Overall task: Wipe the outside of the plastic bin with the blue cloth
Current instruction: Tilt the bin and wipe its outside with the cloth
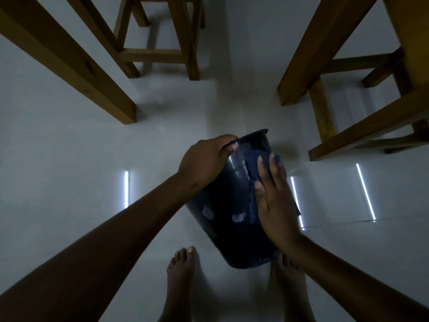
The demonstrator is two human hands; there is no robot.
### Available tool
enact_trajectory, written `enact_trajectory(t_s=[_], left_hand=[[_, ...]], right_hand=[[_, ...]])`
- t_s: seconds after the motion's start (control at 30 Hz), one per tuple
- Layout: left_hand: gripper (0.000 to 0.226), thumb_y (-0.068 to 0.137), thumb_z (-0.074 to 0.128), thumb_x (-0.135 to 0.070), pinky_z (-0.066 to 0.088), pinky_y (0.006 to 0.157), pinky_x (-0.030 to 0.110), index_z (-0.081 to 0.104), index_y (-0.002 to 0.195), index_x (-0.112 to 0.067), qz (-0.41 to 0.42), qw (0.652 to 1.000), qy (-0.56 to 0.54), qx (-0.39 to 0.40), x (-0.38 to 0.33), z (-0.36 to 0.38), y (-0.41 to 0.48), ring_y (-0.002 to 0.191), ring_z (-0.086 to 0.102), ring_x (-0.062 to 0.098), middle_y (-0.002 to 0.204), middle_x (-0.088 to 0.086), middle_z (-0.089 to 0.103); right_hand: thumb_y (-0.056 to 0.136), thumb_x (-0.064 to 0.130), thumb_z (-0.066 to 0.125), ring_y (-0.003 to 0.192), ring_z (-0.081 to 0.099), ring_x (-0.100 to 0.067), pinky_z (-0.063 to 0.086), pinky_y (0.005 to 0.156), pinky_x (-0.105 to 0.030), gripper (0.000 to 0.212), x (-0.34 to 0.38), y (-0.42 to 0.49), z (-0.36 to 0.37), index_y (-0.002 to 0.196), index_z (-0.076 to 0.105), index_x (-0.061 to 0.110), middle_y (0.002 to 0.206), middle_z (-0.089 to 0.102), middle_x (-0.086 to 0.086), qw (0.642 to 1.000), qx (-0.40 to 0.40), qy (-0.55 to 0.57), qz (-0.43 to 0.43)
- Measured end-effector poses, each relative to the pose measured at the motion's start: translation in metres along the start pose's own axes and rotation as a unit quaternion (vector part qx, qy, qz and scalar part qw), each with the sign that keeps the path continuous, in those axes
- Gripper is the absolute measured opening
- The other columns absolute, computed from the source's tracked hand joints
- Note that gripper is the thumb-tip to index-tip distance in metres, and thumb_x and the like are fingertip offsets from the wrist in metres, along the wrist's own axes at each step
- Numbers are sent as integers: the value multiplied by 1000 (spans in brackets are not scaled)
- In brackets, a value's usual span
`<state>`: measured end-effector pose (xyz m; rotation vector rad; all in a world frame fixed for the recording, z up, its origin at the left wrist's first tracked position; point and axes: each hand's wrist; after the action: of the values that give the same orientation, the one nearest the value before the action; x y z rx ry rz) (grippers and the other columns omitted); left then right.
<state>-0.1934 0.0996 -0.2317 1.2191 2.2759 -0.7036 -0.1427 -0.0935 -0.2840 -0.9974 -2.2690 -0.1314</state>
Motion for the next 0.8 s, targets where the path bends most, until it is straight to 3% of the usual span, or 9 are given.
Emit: enact_trajectory(t_s=[0.1,0.2,0.3,0.4,0.57,0.6,0.7,0.8], left_hand=[[25,99,41,-42,45,71,20,62,109,-34,0,1000,10,-18,1,8,-2,87,65,10,102,-9,73],[25,95,50,-44,50,74,20,62,113,-31,-11,997,-68,19,9,-3,-7,87,67,9,102,-8,73],[28,97,41,-49,51,71,24,57,107,-29,-22,997,-54,60,36,-14,-25,85,68,15,95,-3,71],[32,98,36,-50,49,62,31,56,93,-25,-47,999,4,-20,40,-10,-36,72,66,23,78,0,68],[29,99,35,-48,48,64,29,57,99,-29,29,997,50,-53,15,-1,-13,77,67,23,86,-1,72],[29,100,34,-47,44,63,27,57,101,-30,40,997,53,-48,14,-1,-10,78,67,23,88,-1,72],[30,101,31,-47,42,67,26,57,103,-31,34,997,51,-39,11,0,-6,81,66,22,93,-2,72],[32,100,29,-50,40,66,27,55,101,-31,15,996,70,-51,13,2,-4,82,66,27,92,1,72]], right_hand=[[101,48,6,150,-3,-26,20,116,-56,54,4,-30,8,153,-1,34,164,1,-1,995,15,-71,-61],[100,50,6,150,-1,-28,18,117,-53,52,-4,-19,3,151,-1,40,163,3,-2,989,23,-81,-121],[97,56,6,150,3,-24,28,114,-55,58,-19,17,-10,152,6,36,163,3,2,997,10,-17,-68],[96,59,4,150,5,-25,29,113,-56,63,-9,12,-9,153,6,33,163,3,3,1000,7,-13,-10],[101,46,9,149,1,-33,18,116,-57,53,8,-7,5,152,4,34,163,4,-3,973,28,-139,-184],[101,45,11,149,1,-31,20,116,-56,53,5,9,1,152,5,34,163,4,-2,976,17,-123,-179],[97,57,11,150,4,-20,29,114,-54,59,-13,34,-15,152,8,36,163,2,3,999,1,20,-35],[97,56,4,150,5,-24,27,114,-57,60,-7,-7,-4,153,6,34,163,4,1,999,6,-32,-13]])
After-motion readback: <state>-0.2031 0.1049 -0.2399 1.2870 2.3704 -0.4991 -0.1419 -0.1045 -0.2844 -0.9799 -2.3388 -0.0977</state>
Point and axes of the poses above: each hand's wrist, its own y-axis towards the middle knuckle, its own z-axis out of the palm, x = y × z
